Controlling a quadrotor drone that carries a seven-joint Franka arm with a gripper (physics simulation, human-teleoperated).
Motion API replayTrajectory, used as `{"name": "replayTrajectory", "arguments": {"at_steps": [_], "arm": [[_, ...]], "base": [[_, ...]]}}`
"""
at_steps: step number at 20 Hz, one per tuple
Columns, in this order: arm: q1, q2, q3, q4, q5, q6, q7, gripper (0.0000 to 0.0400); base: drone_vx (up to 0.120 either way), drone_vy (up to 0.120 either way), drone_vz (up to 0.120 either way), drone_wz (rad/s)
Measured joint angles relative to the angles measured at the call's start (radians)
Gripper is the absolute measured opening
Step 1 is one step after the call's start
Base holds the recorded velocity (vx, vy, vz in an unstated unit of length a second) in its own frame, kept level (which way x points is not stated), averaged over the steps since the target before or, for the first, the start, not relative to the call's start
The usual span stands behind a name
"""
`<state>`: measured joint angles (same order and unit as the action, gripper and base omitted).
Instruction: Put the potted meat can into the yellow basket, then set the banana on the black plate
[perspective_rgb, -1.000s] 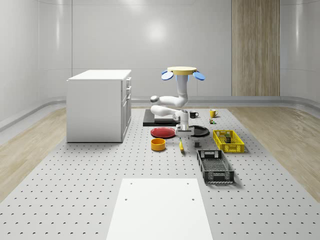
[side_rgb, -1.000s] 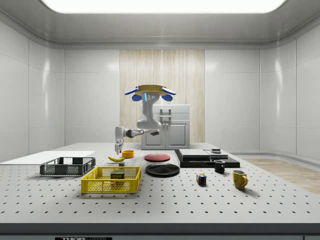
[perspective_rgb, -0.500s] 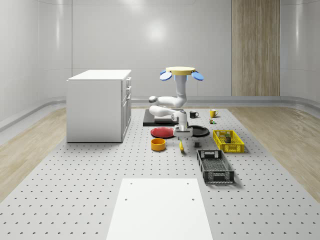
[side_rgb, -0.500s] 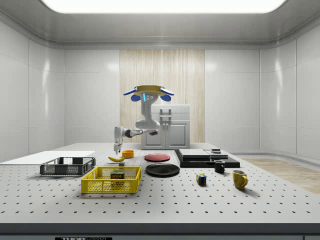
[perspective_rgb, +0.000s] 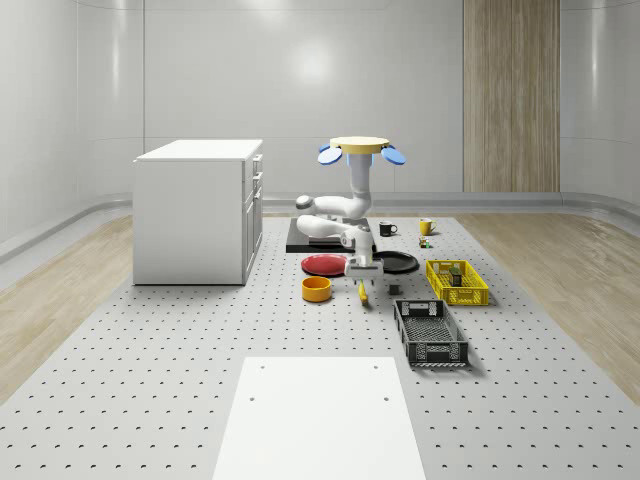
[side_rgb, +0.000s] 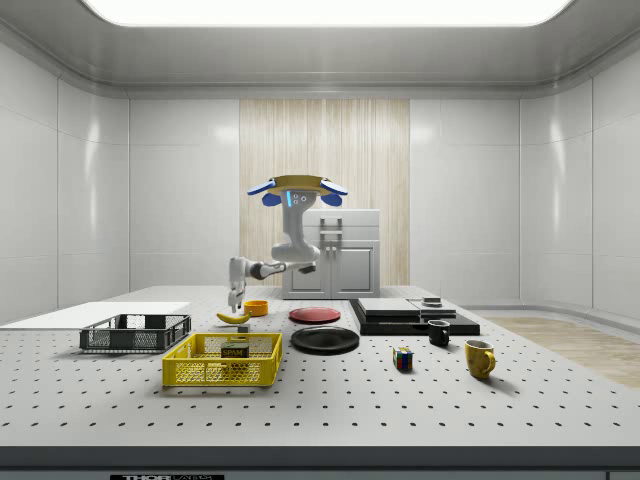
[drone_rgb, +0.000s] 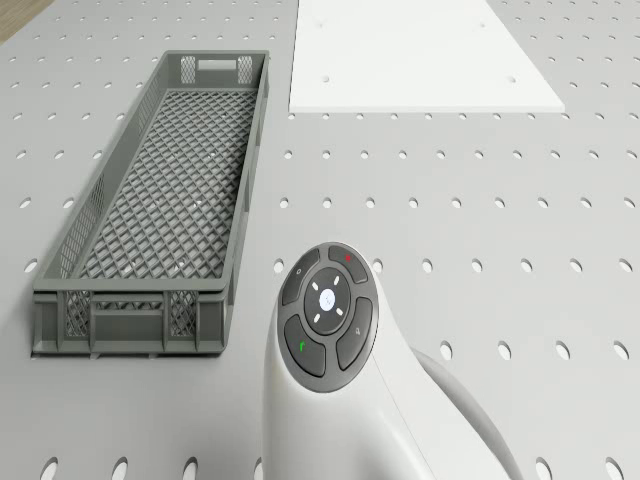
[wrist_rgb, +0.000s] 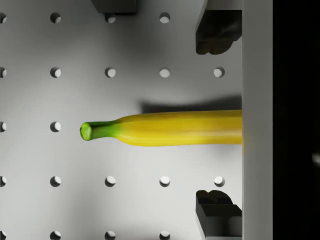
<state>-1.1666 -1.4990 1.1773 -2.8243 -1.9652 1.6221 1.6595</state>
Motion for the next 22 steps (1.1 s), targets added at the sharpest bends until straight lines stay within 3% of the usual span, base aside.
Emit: {"name": "replayTrajectory", "arguments": {"at_steps": [6, 22], "arm": [[-0.023, 0.007, -0.066, 0.036, -0.063, 0.028, -0.001, 0.04], [-0.122, 0.065, -0.08, 0.155, -0.088, 0.033, -0.004, 0.04]], "base": [[0.0, 0.0, 0.0, 0.0], [0.0, 0.0, 0.0, 0.0]]}}
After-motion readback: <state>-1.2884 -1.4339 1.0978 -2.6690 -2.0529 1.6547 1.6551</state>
